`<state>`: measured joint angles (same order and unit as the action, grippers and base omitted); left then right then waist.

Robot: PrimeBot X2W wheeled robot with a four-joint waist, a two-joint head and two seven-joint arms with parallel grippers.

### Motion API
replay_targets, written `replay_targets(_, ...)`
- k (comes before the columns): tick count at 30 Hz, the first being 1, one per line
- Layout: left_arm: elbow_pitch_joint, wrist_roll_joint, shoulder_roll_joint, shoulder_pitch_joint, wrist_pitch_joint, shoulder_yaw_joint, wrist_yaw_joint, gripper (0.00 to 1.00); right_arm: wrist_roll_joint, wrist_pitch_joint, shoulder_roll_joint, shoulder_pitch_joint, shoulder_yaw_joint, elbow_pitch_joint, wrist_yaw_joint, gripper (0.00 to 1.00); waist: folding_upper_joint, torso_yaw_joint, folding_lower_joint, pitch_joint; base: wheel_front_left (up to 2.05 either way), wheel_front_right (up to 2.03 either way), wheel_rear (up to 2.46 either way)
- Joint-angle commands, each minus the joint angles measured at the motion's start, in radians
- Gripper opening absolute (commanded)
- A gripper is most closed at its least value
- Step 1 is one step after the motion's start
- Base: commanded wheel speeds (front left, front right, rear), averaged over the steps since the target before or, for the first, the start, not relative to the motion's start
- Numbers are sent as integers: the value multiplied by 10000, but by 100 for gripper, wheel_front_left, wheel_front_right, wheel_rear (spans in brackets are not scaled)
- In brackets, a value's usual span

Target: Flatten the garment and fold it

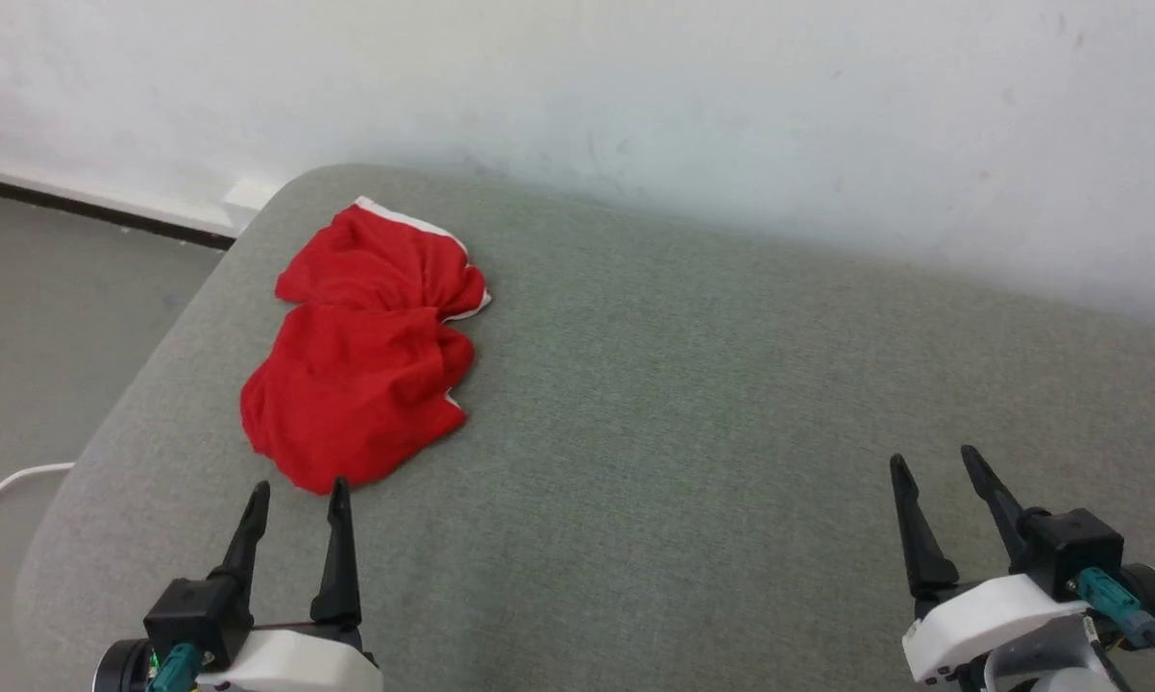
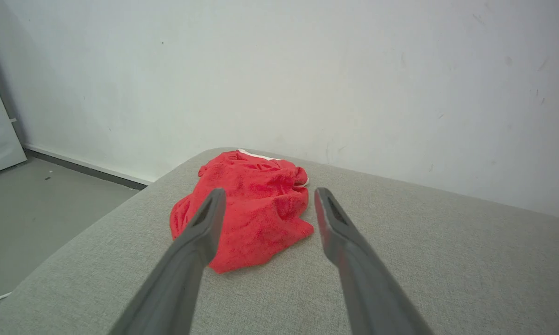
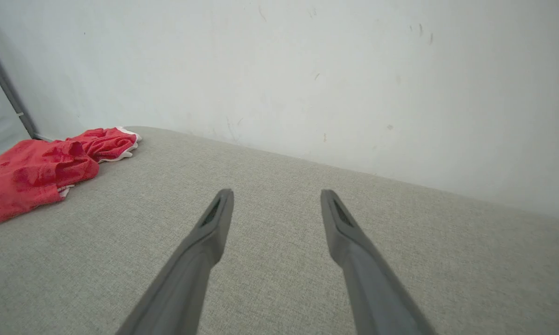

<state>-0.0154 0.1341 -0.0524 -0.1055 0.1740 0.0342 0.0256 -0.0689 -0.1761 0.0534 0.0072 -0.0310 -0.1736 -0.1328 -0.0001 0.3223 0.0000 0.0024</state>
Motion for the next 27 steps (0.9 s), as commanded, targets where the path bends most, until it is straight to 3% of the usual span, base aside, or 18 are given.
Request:
replay_targets(1,-46,113,15,-168,99,49,6,100,-35,-79,-21,-102,7,-54,15,100,1,235,0,28,0,0,0)
replay_targets(27,-54,564,20,-502,642,189,132,100,-133,-622,-29,-197,105,-670,19,100,1,1457,0,43,0,0,0)
